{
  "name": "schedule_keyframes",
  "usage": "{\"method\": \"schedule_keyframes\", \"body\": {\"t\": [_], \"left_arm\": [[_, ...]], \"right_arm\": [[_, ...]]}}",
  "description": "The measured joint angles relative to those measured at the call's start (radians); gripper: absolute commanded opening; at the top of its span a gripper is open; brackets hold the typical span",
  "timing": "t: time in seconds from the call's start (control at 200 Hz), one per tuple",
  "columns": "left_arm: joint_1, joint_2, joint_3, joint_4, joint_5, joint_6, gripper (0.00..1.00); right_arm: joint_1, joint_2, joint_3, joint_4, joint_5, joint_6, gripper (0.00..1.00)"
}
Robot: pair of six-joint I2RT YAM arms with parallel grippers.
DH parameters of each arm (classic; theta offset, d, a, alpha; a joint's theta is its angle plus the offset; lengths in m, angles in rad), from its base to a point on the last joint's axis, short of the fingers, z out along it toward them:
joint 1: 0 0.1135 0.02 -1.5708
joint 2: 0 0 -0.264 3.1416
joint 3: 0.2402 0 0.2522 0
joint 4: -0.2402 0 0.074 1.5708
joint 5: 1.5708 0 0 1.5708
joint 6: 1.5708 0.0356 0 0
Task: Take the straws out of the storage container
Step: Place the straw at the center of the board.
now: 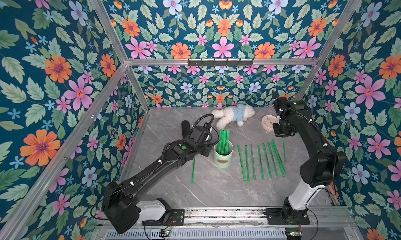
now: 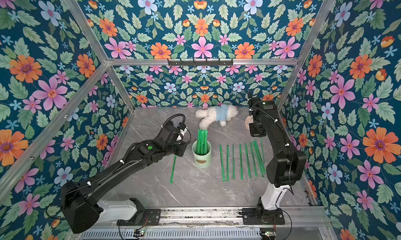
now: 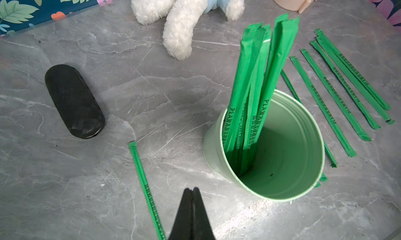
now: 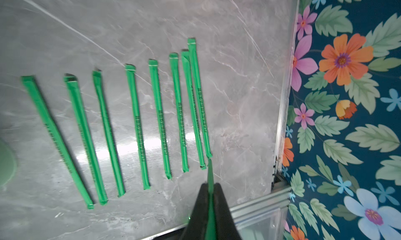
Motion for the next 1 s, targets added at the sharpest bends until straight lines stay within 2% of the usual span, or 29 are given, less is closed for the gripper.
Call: {"method": "schedule_keyframes", "body": {"t": [0.295, 0.56, 1.0], "left_arm": [[0.0, -0.002, 0.003, -0.021, 0.002, 0.0, 0.0], [0.0, -0.004, 0.003, -0.023, 0.002, 0.0, 0.0], [0.0, 0.011, 0.003, -0.025, 0.002, 0.0, 0.0]], "right_arm": [[-0.062, 0.204, 0.106, -0.129, 0.056, 0.077, 0.08], [-0.08, 0.365, 0.172, -0.149, 0.056, 0.096, 0.08], [-0.101, 0.525, 0.296, -0.15, 0.055, 0.098, 0.09]]}}
